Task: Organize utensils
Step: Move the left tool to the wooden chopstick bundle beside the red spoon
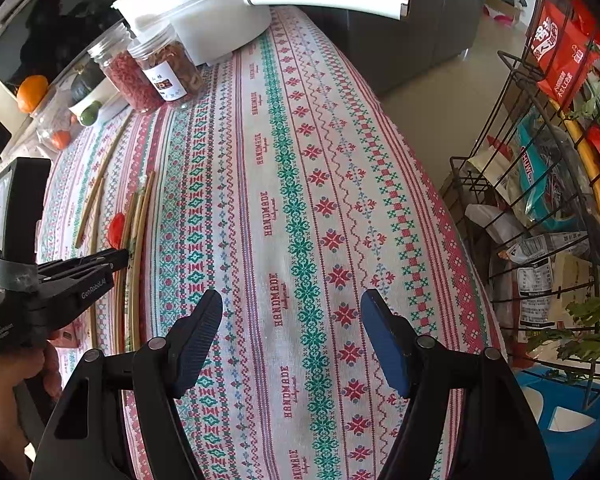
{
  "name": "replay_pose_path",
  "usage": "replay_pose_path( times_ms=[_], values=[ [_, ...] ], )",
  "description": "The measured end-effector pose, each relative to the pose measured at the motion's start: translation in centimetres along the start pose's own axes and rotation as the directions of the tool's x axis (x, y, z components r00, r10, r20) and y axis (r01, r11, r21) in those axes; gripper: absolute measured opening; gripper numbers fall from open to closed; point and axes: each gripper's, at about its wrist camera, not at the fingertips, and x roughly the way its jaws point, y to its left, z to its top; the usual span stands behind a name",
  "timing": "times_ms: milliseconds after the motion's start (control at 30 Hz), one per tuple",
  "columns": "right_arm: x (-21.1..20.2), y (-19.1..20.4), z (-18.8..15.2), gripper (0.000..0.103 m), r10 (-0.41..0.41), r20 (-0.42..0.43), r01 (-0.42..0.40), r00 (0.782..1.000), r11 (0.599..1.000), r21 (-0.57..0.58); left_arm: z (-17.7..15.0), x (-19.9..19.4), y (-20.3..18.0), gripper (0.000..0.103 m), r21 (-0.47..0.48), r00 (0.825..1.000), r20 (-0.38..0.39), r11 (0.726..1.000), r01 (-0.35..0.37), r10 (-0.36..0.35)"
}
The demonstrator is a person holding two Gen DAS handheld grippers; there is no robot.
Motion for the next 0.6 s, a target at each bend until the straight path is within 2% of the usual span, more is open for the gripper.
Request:
replay_pose_path(
  times_ms=[133,167,367,500,600],
  values=[
    [0.1,0.1,0.0,0.074,0.001,0.0,-0.001,1.0,1.0,-0.003,0.2,0.3,-0.2,0.012,0.002,1.0,-0.005,1.0,-0.004,0.004],
    [0.1,0.1,0.0,0.074,0.001,0.0,-0.001,1.0,1.0,-0.003,0.4,0.6,-0.4,0.012,-0.003,1.0,-0.023,1.0,0.018,-0.018],
    [0.1,0.0,0.0,0.074,0.001,0.001,-0.001,1.0,1.0,-0.002,2.3,0.9,0.0,0.01,-0.014,0.999,-0.015,0.999,0.03,-0.03],
    [-0.1,0.0,0.0,0.074,0.005,0.01,-0.005,1.0,1.0,0.003,1.4,-0.7,0.3,0.01,0.001,0.995,0.052,0.997,0.081,-0.081],
    [-0.4,0.5,0.0,0.074,0.012,0.022,-0.012,1.0,1.0,-0.01,0.1,-4.0,0.4,0.01,0.04,0.982,0.139,0.992,0.122,-0.126]
  ],
)
